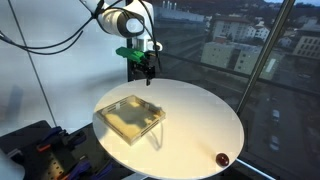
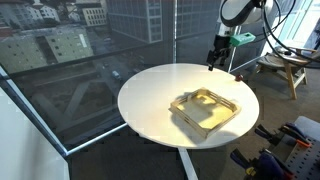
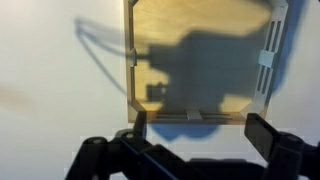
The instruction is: Remove the plum plush toy from the tray and put it on the table
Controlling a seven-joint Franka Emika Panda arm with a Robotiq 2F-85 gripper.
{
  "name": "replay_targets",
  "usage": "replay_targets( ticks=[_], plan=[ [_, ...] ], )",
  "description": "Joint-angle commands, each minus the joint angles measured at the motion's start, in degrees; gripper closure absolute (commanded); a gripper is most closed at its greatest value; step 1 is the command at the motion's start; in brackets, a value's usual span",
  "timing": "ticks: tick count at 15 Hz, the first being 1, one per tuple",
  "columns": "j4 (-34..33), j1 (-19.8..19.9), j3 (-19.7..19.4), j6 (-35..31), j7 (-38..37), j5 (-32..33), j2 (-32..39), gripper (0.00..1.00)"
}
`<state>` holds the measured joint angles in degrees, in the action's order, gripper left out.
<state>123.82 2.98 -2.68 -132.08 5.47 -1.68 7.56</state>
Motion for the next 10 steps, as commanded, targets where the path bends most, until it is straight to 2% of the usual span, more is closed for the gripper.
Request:
replay_targets(
  ticks=[1,10],
  plan=[
    [0.5,-0.5,0.5,1.1,-1.6,0.1,-1.6,0.0],
    [-0.1,-0.4,0.7,0.2,-0.5,0.0,-0.3,0.0]
  ],
)
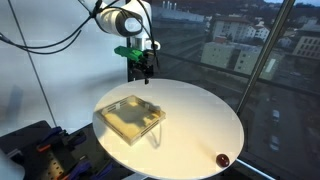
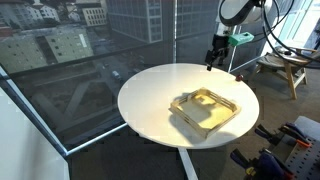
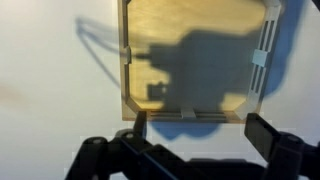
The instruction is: Remove the plum plush toy from the tray and put it on the table
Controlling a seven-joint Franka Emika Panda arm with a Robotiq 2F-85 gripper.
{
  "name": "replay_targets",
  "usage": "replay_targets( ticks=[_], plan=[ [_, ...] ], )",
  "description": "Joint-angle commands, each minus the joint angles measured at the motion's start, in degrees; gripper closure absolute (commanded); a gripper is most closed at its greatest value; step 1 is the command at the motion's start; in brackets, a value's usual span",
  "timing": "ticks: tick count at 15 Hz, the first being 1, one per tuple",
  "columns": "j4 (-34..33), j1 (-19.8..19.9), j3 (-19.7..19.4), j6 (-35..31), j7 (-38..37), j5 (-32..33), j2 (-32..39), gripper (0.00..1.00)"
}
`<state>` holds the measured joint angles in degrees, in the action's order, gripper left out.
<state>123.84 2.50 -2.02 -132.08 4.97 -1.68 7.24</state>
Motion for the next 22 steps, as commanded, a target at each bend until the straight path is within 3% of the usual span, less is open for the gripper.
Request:
replay_targets(
  ticks=[1,22],
  plan=[
    [-0.1,0.1,0.1,0.2,0.0,0.0,0.0,0.0],
    [0.0,-0.3,0.6,1.0,-0.2,-0.1,-2.9,0.0]
  ],
)
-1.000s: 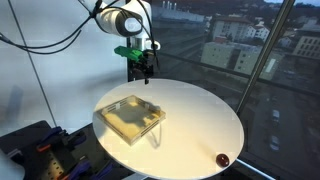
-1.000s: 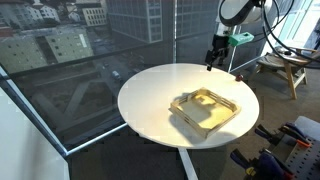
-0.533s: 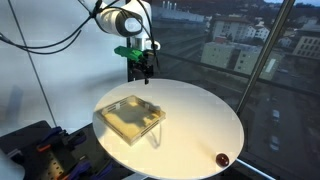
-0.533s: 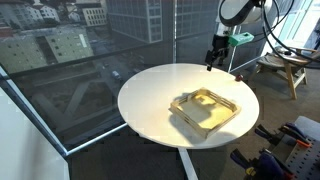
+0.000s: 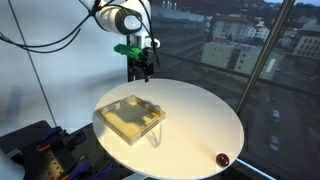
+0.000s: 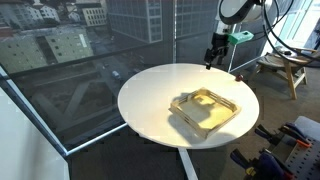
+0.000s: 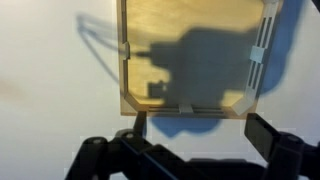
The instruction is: Remove the plum plush toy from the tray and put it on the table
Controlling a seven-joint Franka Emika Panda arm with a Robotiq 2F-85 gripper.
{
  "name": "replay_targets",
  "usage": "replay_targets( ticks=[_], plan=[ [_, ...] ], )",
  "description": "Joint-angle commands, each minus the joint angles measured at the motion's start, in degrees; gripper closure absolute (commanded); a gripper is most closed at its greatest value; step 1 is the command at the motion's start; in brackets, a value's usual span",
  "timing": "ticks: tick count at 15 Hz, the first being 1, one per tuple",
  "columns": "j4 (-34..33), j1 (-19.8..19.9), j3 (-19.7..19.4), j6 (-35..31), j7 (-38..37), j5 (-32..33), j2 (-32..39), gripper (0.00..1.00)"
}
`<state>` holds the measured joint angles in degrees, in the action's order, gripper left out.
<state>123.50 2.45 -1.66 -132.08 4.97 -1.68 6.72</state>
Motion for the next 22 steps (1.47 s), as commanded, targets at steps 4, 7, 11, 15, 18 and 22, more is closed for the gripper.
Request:
replay_targets(
  ticks=[4,7,11,15,18,22],
  plan=[
    [1.1,-0.7,0.7,1.5,-0.4,-0.1,-4.9,0.0],
    [1.8,-1.0,0.9,2.2,-0.5,-0.1,-6.8,0.0],
    [2.7,-1.6,1.1,3.7,-0.5,-0.4,-9.4,0.0],
    [2.9,-1.8,1.1,4.8,-0.4,-0.6,-11.7,0.0],
    [2.9,-1.9,1.1,5.7,-0.5,-0.6,-13.2,0.0],
    [3.5,-2.0,1.1,7.0,-0.5,-0.7,-15.1,0.0]
  ],
)
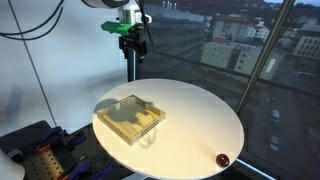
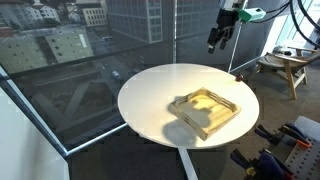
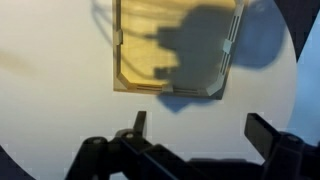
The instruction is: Remove the plum plush toy from the tray and put it on the table
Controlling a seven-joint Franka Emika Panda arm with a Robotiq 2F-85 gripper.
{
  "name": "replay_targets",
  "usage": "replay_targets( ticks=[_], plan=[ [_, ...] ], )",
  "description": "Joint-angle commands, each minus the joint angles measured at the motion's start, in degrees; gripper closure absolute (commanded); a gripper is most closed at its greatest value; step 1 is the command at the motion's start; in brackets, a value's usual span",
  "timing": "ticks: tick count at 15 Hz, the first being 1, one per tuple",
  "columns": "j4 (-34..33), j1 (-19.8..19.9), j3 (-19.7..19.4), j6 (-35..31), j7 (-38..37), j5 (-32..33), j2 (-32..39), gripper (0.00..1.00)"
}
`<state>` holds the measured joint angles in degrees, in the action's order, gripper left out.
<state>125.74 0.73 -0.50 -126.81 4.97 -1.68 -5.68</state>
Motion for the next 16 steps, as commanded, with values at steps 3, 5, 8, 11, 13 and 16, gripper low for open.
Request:
replay_targets(
  ticks=[3,5,8,11,13,16],
  plan=[
    [1.8,-0.4,-0.1,3.7,-0.3,-1.1,-4.4,0.0],
    [2.1,-0.4,-0.2,5.2,-0.2,-1.2,-5.5,0.0],
    [2.8,-0.4,-0.2,6.7,-0.3,-1.2,-7.2,0.0],
    [3.9,-0.5,-0.2,7.5,-0.3,-1.3,-9.0,0.0],
    [4.7,-0.5,-0.2,7.8,-0.3,-1.3,-10.2,0.0],
    [5.7,-0.6,-0.3,8.3,-0.2,-1.5,-12.0,0.0]
  ],
)
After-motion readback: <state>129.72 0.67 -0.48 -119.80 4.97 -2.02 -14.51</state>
